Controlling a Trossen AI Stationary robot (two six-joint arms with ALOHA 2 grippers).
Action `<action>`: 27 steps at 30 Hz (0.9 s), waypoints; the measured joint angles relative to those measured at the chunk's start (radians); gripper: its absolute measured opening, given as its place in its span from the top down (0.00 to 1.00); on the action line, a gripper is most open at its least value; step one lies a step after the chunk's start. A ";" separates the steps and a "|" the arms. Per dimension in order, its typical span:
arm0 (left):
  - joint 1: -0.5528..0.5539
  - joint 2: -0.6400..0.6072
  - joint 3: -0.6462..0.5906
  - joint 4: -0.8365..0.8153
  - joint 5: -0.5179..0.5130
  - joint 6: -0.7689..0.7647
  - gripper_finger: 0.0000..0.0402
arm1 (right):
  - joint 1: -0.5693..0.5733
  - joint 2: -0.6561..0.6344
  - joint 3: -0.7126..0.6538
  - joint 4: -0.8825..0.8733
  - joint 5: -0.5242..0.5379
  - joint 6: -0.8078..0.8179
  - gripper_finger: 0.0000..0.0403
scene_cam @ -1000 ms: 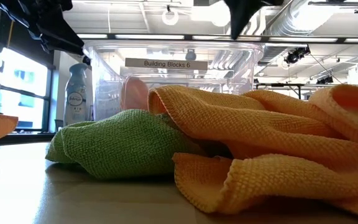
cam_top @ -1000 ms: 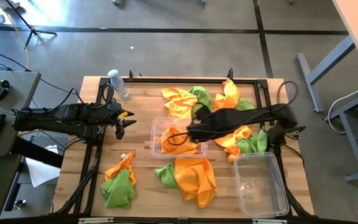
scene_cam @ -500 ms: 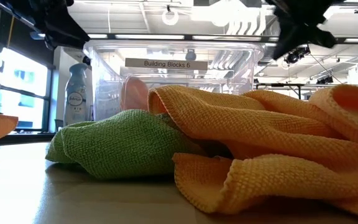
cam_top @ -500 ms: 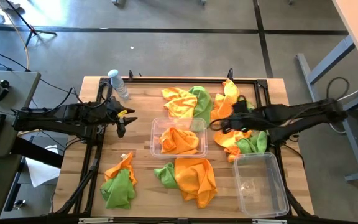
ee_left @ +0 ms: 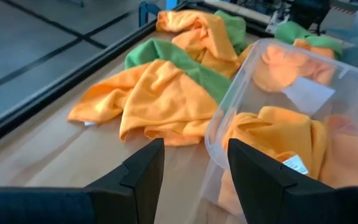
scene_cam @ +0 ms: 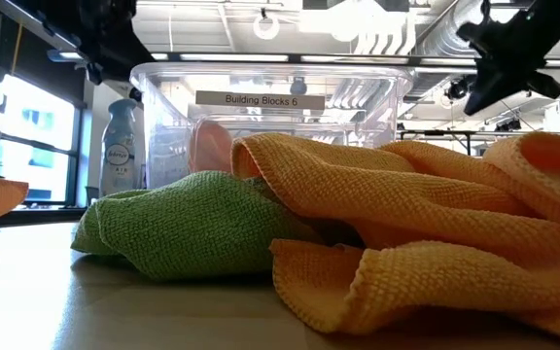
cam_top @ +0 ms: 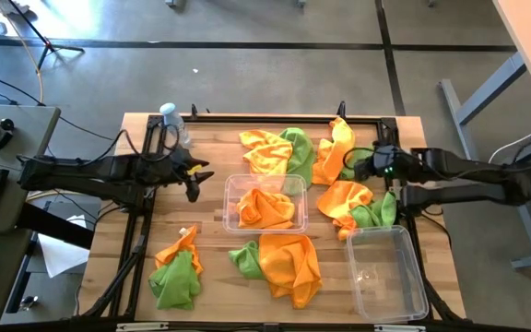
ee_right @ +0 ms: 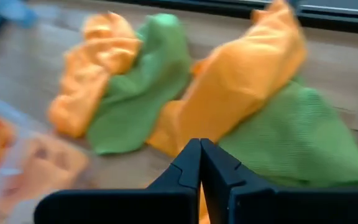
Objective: Sort microfiber towel by color & place in baskets
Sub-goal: Put the green towel into the bottom transparent bin
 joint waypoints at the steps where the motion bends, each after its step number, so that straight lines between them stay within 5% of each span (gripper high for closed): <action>1: 0.000 0.010 0.000 0.000 0.000 -0.012 0.58 | -0.031 0.009 0.002 -0.010 -0.017 -0.024 0.98; 15: 0.000 0.068 0.000 0.040 -0.014 -0.063 0.58 | -0.461 0.243 0.005 -0.057 -0.224 -0.341 0.65; 27: 0.000 0.068 0.000 0.038 -0.026 -0.064 0.58 | -0.548 0.469 -0.056 0.049 -0.236 -0.463 0.51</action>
